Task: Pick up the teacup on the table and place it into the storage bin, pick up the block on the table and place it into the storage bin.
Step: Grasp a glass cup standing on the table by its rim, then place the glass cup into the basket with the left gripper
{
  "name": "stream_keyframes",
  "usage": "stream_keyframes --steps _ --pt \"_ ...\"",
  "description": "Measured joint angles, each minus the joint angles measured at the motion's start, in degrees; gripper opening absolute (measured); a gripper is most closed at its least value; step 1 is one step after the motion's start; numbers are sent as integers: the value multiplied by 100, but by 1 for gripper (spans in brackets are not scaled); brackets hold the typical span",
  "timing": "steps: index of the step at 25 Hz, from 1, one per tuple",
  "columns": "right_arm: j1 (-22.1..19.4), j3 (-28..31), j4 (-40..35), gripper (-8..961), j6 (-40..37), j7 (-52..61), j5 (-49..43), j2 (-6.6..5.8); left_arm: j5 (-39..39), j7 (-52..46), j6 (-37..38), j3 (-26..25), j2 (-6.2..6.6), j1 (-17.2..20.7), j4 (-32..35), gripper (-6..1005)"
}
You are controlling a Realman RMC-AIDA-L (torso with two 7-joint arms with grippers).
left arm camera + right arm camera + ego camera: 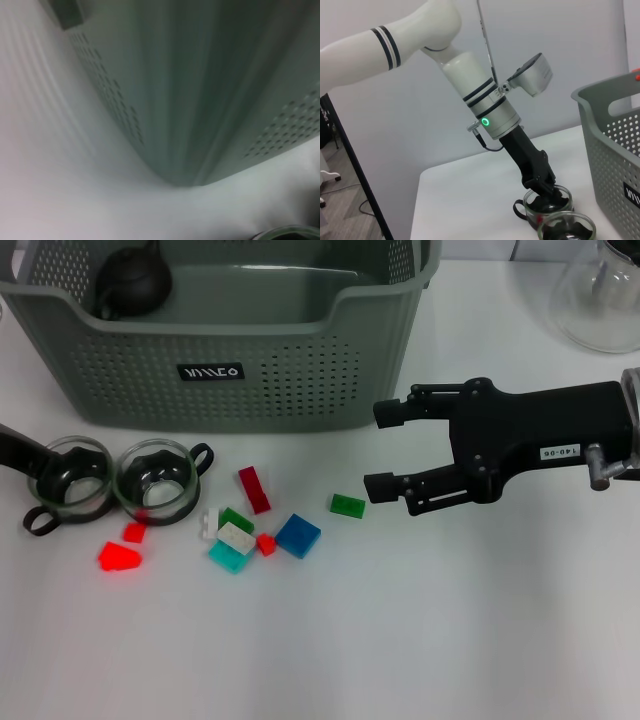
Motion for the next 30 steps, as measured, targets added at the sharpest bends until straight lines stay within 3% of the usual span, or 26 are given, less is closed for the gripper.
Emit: stream_keyframes --steps 3,8,12,17,20,25,30 --pt "2 0 -2 927 0 0 3 0 0 -10 -22 4 -14 20 35 247" --pt "2 0 -3 927 0 0 4 0 0 -21 -24 2 -18 48 113 41" --pt "2 61 0 927 0 0 -8 0 -1 -67 95 -25 -9 107 351 38" --pt "2 246 6 927 -18 22 -32 -39 -328 23 988 -444 -9 274 1160 37" --pt "2 277 41 927 -72 94 -35 -132 -1133 304 1951 -837 0 341 1516 37" --pt "7 304 169 927 -181 297 -46 -336 -2981 661 3412 -1641 169 183 1472 36" --pt "71 507 430 927 -250 477 -49 -498 -4745 654 3642 -1488 190 0 1400 36"
